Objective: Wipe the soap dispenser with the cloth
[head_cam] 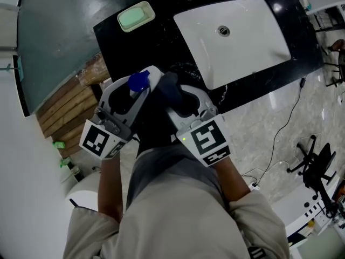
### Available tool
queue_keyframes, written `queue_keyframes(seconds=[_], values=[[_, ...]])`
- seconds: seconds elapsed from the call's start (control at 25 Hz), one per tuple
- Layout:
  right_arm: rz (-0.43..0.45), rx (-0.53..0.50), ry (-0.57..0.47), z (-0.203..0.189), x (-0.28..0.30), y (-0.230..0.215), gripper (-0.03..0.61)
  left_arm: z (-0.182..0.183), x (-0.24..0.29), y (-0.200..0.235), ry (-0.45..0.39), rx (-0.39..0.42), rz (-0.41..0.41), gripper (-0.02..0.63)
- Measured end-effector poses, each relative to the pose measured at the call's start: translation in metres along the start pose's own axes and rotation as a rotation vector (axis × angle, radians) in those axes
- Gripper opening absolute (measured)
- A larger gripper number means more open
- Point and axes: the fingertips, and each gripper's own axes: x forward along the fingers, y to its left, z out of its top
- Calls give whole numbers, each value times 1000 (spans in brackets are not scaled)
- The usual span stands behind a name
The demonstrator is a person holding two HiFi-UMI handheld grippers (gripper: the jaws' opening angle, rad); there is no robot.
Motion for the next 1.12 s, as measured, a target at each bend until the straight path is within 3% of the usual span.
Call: queue_keyframes(seconds=[0.4, 0.8, 1.12], values=[[-2, 6, -68, 14, -9, 0, 124, 1, -2, 0, 0, 4, 0, 129], [-15, 5, -130, 26, -18, -1, 124, 3, -8, 4, -42, -52, -7, 129], [-23, 4, -146, 29, -22, -1, 124, 6, -13, 1, -43, -35, 4, 129]])
